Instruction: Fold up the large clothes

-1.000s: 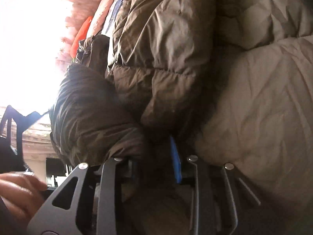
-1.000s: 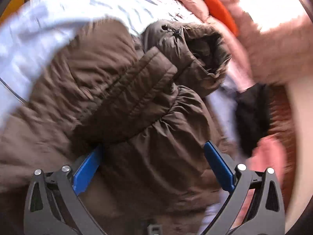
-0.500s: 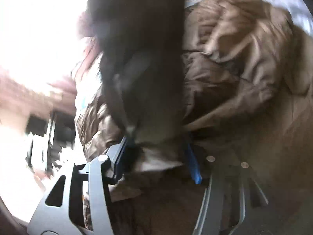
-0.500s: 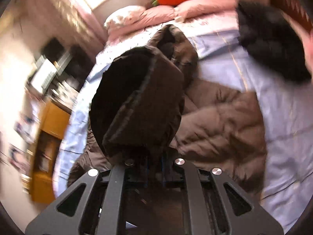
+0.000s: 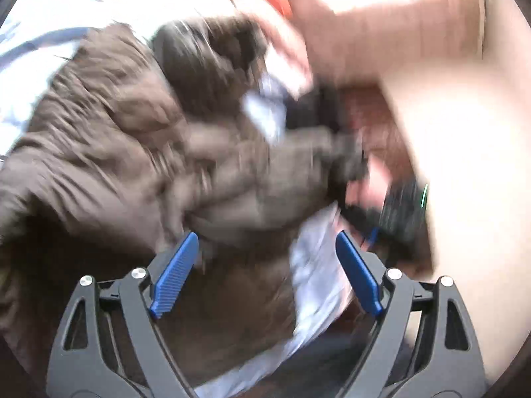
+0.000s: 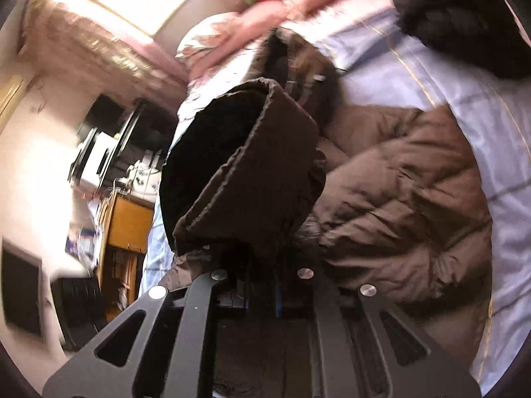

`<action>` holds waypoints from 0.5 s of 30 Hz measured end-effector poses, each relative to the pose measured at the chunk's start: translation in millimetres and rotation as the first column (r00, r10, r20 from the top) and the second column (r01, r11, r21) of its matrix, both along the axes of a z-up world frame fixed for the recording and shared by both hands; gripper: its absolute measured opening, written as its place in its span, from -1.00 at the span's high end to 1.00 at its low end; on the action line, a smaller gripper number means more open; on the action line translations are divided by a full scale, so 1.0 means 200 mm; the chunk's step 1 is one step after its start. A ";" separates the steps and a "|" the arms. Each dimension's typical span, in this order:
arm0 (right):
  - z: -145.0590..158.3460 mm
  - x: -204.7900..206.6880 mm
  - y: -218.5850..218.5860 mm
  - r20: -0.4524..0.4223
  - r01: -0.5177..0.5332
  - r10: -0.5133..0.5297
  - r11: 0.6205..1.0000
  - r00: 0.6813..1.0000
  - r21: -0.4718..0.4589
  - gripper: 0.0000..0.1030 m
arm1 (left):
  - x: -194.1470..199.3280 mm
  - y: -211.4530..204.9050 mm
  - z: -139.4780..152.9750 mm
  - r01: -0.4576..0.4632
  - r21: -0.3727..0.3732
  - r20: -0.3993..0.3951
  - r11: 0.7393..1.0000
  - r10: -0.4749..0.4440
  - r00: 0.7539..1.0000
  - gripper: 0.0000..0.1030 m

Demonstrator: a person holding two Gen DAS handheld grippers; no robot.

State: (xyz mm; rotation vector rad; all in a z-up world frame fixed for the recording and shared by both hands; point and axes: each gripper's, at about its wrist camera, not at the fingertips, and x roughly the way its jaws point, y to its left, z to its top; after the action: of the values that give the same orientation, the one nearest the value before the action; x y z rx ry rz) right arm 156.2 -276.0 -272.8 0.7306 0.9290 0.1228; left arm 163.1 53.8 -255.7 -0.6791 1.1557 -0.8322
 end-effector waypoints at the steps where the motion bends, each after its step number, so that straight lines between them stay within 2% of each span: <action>1: 0.02 0.00 0.06 0.027 -0.035 0.035 0.999 0.999 0.000 0.79 | 0.04 0.05 0.00 -0.053 0.013 0.005 0.998 0.053 0.999 -0.67; 2: 0.02 0.00 0.11 0.047 -0.068 0.067 0.998 0.997 0.007 0.79 | 0.08 0.08 -0.01 -0.120 0.083 0.005 0.989 0.120 0.993 -0.67; 4: 0.03 -0.01 0.26 0.091 -0.155 0.152 0.987 0.984 0.030 0.78 | 0.12 0.09 -0.04 -0.161 0.160 0.001 0.974 0.163 0.987 -0.67; 8: 0.00 0.01 0.52 0.122 -0.278 0.270 0.959 0.955 0.054 0.78 | 0.19 -0.04 -0.15 -0.119 0.321 0.006 0.939 0.123 0.992 -0.67; 10: -0.02 0.01 0.60 0.117 -0.312 0.306 0.949 0.945 0.040 0.78 | 0.23 -0.11 -0.25 -0.115 0.459 -0.011 0.881 0.135 0.991 -0.65; 11: -0.02 0.01 0.62 0.113 -0.316 0.311 0.948 0.944 0.033 0.78 | 0.26 -0.10 -0.32 -0.127 0.534 -0.018 0.836 0.162 0.987 -0.63; 12: -0.04 0.02 0.63 0.106 -0.313 0.308 0.949 0.945 0.028 0.77 | 0.29 -0.09 -0.37 -0.145 0.591 -0.017 0.794 0.191 0.981 -0.48; 15: -0.13 0.04 0.62 0.053 -0.262 0.260 0.965 0.964 0.027 0.68 | 0.36 -0.04 -0.48 -0.193 0.672 -0.001 0.715 0.261 0.965 -0.36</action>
State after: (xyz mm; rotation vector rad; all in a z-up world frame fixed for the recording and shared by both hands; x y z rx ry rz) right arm 163.7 -151.3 -299.4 0.6303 0.9751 0.3881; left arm 235.9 46.5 -351.4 -0.2431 1.3183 -0.1286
